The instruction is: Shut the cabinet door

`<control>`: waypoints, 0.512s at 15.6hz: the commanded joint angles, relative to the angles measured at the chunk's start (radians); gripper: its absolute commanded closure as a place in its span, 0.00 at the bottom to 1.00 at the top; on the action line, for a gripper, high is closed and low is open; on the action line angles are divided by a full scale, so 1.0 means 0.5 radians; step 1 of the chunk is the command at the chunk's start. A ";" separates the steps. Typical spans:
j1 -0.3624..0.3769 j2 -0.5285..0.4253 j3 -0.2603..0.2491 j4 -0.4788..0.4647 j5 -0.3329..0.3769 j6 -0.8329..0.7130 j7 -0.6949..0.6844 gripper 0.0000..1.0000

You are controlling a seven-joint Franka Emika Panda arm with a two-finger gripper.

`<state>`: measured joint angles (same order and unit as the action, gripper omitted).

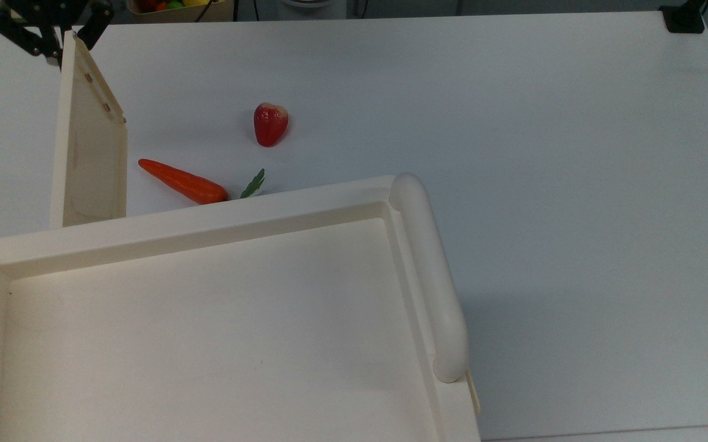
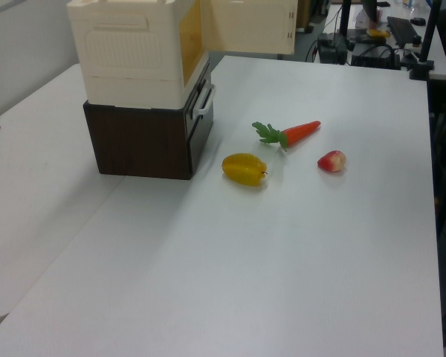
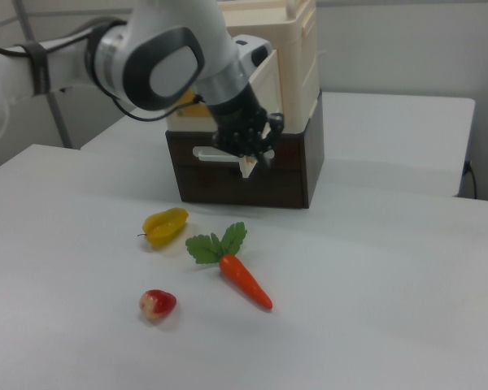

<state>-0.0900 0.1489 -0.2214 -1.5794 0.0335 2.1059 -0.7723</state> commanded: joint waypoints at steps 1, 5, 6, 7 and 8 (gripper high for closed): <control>-0.041 0.141 -0.005 0.048 0.053 0.334 -0.130 0.95; -0.032 0.214 0.013 0.042 0.218 0.617 -0.189 0.95; -0.023 0.215 0.022 0.039 0.240 0.620 -0.234 0.94; -0.007 0.211 0.032 0.033 0.273 0.620 -0.268 0.94; 0.002 0.208 0.056 0.032 0.322 0.617 -0.287 0.94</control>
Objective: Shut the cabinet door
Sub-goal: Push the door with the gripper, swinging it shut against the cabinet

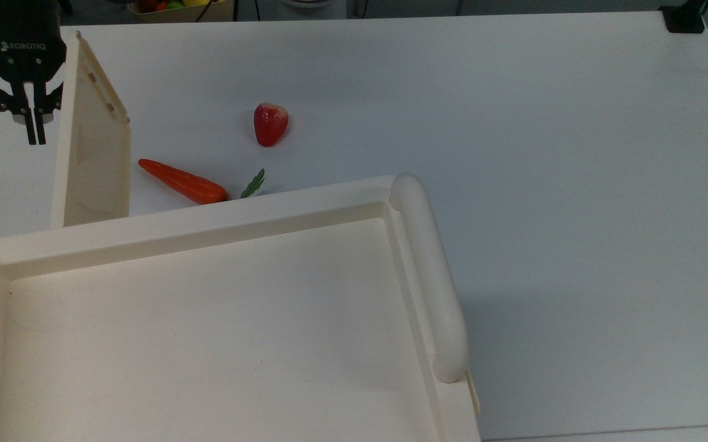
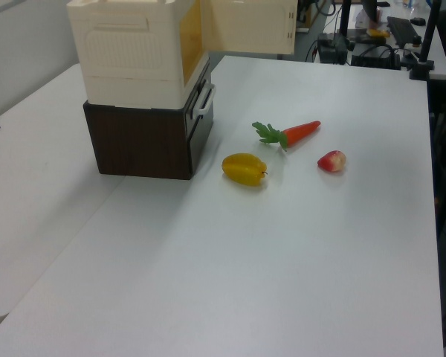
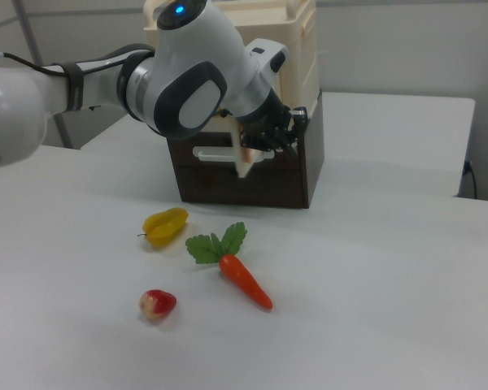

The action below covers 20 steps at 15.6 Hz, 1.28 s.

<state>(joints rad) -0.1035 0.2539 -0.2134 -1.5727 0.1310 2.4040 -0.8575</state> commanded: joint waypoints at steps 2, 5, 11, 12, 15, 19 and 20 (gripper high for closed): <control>0.029 0.001 0.107 0.019 0.210 0.009 -0.169 0.94; 0.029 0.002 0.224 0.010 0.257 0.006 -0.163 0.94; 0.121 0.035 0.356 0.022 0.367 0.021 -0.105 0.93; 0.145 0.044 0.356 0.028 0.385 0.027 -0.077 0.93; 0.219 0.057 0.356 0.050 0.407 0.045 0.021 0.93; 0.336 0.127 0.353 0.084 0.416 0.312 0.211 0.93; 0.357 0.161 0.353 0.093 0.416 0.397 0.275 0.93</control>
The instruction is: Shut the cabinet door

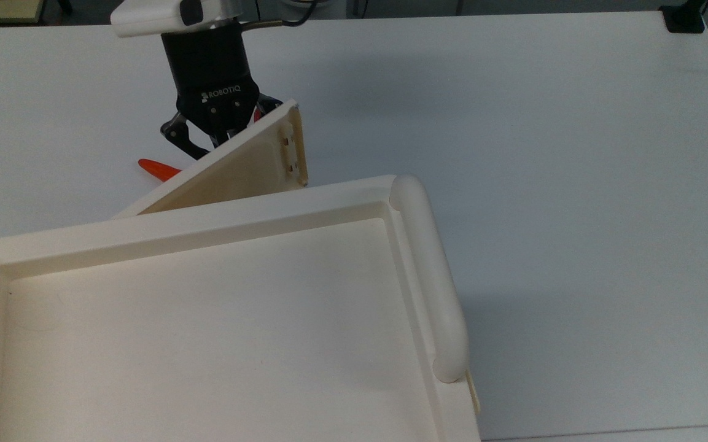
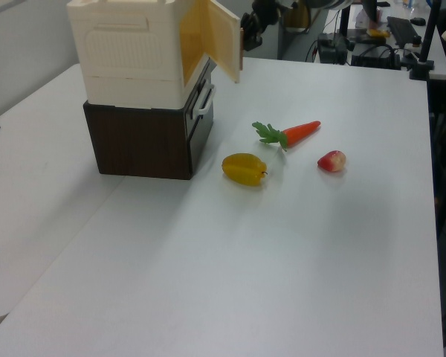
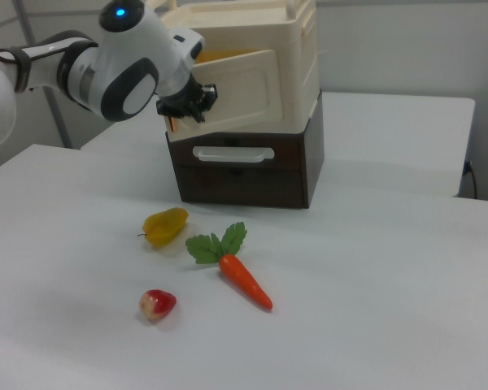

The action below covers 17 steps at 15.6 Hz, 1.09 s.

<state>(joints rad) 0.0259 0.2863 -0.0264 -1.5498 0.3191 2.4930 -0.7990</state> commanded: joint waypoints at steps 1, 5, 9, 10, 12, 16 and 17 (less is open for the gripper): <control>0.120 0.130 -0.021 0.062 0.040 0.305 0.220 0.93; 0.157 0.289 -0.021 0.234 0.021 0.450 0.481 0.93; 0.160 0.308 -0.018 0.268 0.021 0.481 0.662 0.93; 0.160 0.311 -0.015 0.289 0.024 0.508 0.699 0.93; 0.166 0.360 -0.015 0.344 0.021 0.558 0.769 0.93; 0.181 0.421 -0.018 0.424 0.012 0.570 0.825 0.93; 0.184 0.424 -0.018 0.433 0.012 0.570 0.837 0.93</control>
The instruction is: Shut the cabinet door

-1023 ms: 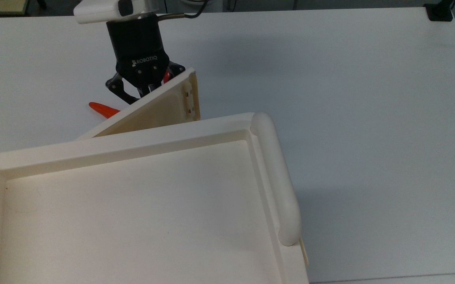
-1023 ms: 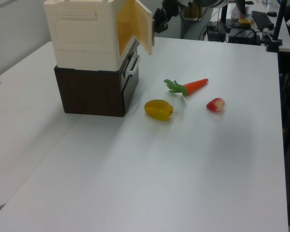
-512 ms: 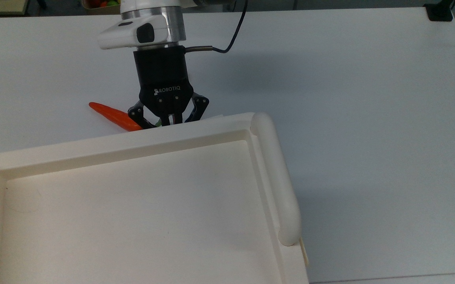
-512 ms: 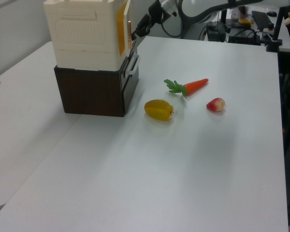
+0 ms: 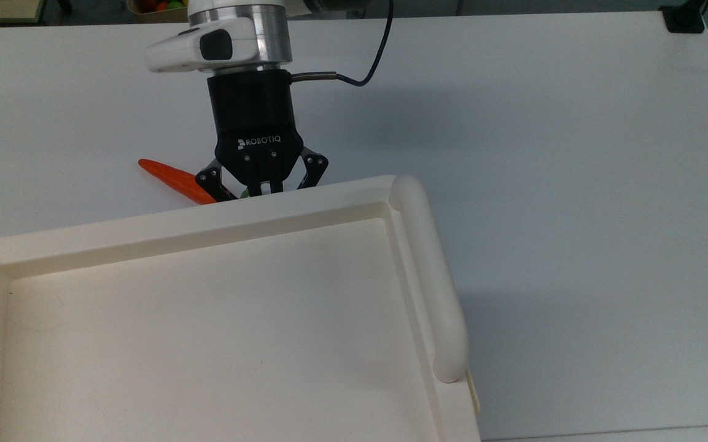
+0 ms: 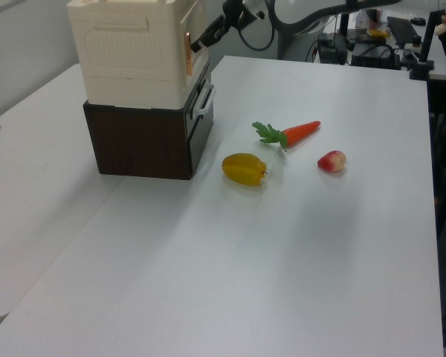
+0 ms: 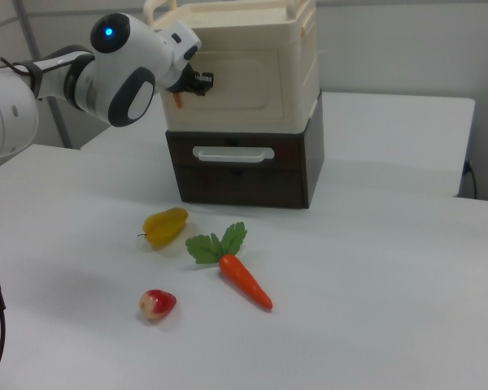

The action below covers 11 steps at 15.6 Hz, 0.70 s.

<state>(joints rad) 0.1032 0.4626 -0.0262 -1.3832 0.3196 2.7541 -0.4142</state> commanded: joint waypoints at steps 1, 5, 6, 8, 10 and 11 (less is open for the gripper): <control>0.030 0.078 -0.018 0.119 0.011 0.048 0.083 0.93; 0.042 0.078 -0.018 0.128 0.011 0.051 0.123 0.94; 0.042 0.072 -0.018 0.122 0.008 0.051 0.126 0.94; 0.033 0.054 -0.021 0.110 0.002 0.036 0.117 0.94; 0.027 0.008 -0.021 0.033 0.002 0.008 0.113 0.94; 0.021 -0.032 -0.021 -0.028 0.002 -0.013 0.110 0.94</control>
<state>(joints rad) 0.1064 0.4794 -0.0267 -1.3598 0.3195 2.7579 -0.3765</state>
